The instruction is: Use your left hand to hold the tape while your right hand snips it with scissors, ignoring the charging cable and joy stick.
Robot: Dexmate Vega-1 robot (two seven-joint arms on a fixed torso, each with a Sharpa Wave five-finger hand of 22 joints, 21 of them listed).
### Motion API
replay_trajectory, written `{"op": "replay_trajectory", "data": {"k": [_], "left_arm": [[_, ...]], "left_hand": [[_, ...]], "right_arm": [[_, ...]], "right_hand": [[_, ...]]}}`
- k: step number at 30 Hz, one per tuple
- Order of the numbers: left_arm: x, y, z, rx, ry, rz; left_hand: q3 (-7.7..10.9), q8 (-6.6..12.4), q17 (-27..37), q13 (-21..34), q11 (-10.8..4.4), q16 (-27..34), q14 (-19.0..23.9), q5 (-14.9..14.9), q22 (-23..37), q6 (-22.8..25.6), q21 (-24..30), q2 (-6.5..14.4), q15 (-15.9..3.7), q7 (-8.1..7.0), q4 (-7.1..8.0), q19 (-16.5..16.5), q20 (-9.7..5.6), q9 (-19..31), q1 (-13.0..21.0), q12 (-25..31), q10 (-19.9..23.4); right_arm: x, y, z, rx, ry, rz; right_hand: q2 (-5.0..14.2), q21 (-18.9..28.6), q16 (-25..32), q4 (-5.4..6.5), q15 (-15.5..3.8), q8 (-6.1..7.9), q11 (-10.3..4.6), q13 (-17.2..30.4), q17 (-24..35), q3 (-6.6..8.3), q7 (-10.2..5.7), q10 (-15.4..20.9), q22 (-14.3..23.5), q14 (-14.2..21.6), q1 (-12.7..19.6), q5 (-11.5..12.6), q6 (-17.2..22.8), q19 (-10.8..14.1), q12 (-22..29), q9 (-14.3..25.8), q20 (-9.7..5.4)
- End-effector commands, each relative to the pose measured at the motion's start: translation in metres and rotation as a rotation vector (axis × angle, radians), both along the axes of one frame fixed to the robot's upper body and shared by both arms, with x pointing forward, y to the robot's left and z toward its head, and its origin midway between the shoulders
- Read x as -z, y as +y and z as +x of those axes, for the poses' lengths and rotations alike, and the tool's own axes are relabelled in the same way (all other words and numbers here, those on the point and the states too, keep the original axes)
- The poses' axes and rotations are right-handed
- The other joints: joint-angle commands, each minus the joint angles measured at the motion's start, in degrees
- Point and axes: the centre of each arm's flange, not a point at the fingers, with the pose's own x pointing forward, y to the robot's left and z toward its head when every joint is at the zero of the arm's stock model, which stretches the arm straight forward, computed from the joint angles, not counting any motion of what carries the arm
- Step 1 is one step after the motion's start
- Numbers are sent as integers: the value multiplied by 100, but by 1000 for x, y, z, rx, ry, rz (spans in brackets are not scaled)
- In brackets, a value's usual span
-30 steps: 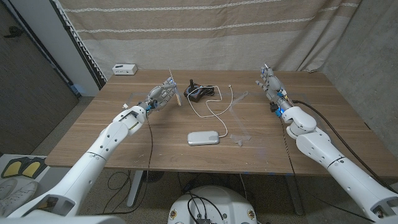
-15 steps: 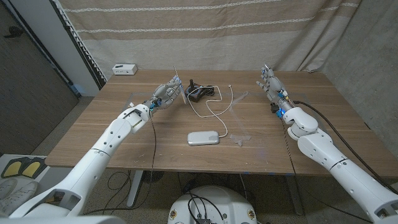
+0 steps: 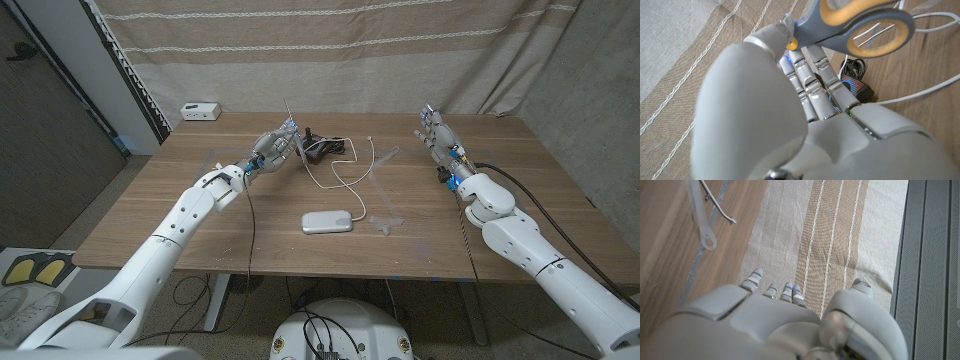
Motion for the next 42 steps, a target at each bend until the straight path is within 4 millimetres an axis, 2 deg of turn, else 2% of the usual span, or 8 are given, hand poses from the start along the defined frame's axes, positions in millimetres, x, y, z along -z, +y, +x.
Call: {"op": "replay_trajectory", "data": {"k": [1, 10, 14, 25, 26, 27, 28, 42], "left_arm": [[-6, -6, -2, 39, -16, -28], [-6, -10, -4, 62, -16, -50], [-5, -13, 0, 73, -20, -62], [-6, -17, 6, 84, -14, -80], [-7, -17, 7, 82, -15, -79], [-7, -18, 7, 83, -17, -75], [-8, -19, 7, 95, -23, -77], [-10, -29, 11, 140, -43, -78]], "left_hand": [[64, -13, 56, 1, -6, 39, 236, 23, 25, 54, 25, 503, -201, 11, 40, -27, -750, -9, 514, 11, 67], [64, -11, 58, -1, -13, 38, 239, 23, 24, 78, 29, 498, -199, 16, 36, -32, -756, -22, 519, 14, 77], [65, -12, 58, 0, -13, 34, 233, 24, 23, 84, 30, 498, -195, 1, 38, -34, -755, -27, 515, 16, 80], [69, -3, 58, 8, -10, 26, 224, 26, 21, 138, 37, 498, -200, 3, 43, -37, -751, -45, 510, 16, 66], [70, -10, 58, 9, -13, 25, 223, 26, 22, 124, 38, 501, -201, 2, 45, -36, -749, -47, 508, 18, 68], [68, -15, 58, 11, -10, 24, 222, 25, 22, 113, 41, 497, -201, 5, 44, -36, -752, -49, 507, 19, 68], [68, -16, 58, 11, -4, 24, 221, 24, 22, 113, 42, 497, -201, 12, 45, -37, -752, -51, 506, 18, 66], [70, -24, 60, 12, 3, 21, 220, 22, 22, 116, 50, 505, -200, 9, 53, -45, -751, -66, 491, 13, 51]], "right_arm": [[1, 0, -4, -5, 2, -6], [3, 4, -5, -26, 10, -7], [-1, 8, -3, -42, 7, -24], [4, 14, -8, -55, 10, -22], [5, 14, -8, -53, 10, -14], [5, 15, -9, -53, 6, -13], [7, 16, -10, -50, 10, -5], [9, 27, -19, -64, 21, -28]], "right_hand": [[-12, -1, 28, -13, 34, 18, 1, 36, 10, -9, 37, 37, 3, -97, 82, -39, 18, -36, 37, 25, -1], [-14, 17, 32, -21, 42, 22, 12, 41, 11, -6, 67, 53, 3, -75, 97, -45, 30, -4, 40, 26, -14], [-21, 60, 48, -33, 31, 33, -148, 46, 12, -2, 149, 193, 6, -10, 119, -55, 69, 103, 84, 27, -69], [-17, 66, 40, -22, 40, 25, -52, 49, 15, -5, 202, 214, 10, -13, 105, -69, 65, 126, 84, 28, -148], [-18, 57, 36, -6, 30, 30, -271, 54, 19, -15, 182, 292, 14, -17, 79, -82, 88, 107, 103, 28, -147], [-31, 64, 55, 13, -36, 45, -339, 57, 21, -33, 105, 399, 16, 34, 42, -93, 144, 127, 136, 28, -160], [-34, 65, 58, 18, -55, 49, -344, 57, 21, -37, 107, 429, 17, 45, 33, -96, 160, 133, 146, 28, -170], [-27, 51, 57, 40, -153, 38, -56, 97, 22, -46, 234, 792, 19, 127, 2, -113, 192, 120, 289, 29, -223]]}}
